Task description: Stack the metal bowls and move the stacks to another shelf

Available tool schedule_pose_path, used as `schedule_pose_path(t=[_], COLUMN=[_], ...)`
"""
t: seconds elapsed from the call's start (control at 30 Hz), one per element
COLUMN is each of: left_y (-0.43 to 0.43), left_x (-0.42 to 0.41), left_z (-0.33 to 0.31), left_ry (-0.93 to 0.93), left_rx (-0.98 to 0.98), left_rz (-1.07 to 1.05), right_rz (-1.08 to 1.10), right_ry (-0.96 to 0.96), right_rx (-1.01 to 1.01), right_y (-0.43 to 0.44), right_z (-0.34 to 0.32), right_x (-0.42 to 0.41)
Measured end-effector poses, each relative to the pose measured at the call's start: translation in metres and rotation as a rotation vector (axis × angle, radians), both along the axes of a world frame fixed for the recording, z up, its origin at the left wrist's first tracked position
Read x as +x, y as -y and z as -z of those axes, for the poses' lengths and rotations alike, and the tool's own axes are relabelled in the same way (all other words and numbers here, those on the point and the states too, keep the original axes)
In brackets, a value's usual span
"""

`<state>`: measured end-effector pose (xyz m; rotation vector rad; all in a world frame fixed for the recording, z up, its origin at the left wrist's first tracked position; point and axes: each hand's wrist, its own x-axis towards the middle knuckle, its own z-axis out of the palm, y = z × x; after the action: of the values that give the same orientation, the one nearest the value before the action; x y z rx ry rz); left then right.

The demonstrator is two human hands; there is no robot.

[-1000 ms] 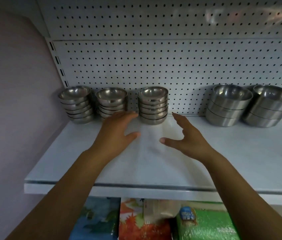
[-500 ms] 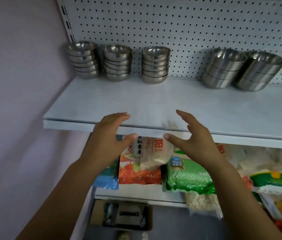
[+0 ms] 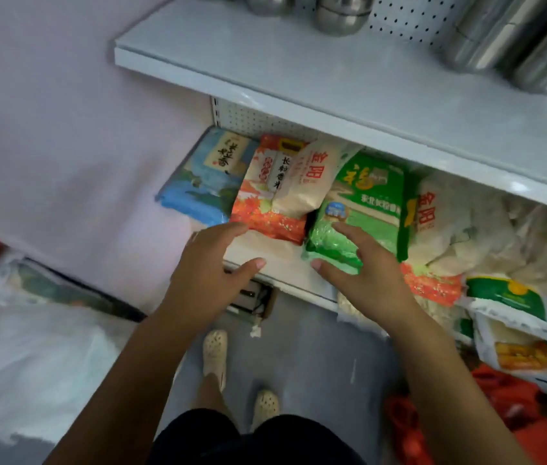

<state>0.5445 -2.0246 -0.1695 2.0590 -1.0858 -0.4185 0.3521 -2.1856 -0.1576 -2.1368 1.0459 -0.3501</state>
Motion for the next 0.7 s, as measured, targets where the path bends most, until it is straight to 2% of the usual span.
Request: schedule_pose_path(t=[0.2,0.37,0.53,0.7], left_y=[-0.116,-0.229,-0.36,-0.512], left_x=[-0.019,-0.028,-0.052,-0.097], left_z=[0.01,0.007,-0.003,-0.016], left_ry=[-0.082,-0.083,-0.081,-0.062], left_rx=[0.161,0.246,0.218,0.229], left_rz=[-0.281,-0.558,-0.79,-1.018], right_rz=[-0.29,-0.509,-0.723,-1.011], right_ry=[-0.145,-0.131,-0.128,-0.116], right_rx=[0.07,0.113,0.137,0.151], right_y=[-0.068,-0.151,-0.268,-0.422], right_z=[0.029,0.027,0.021,0.014], right_x=[0.032,0.08,0.11,0.124])
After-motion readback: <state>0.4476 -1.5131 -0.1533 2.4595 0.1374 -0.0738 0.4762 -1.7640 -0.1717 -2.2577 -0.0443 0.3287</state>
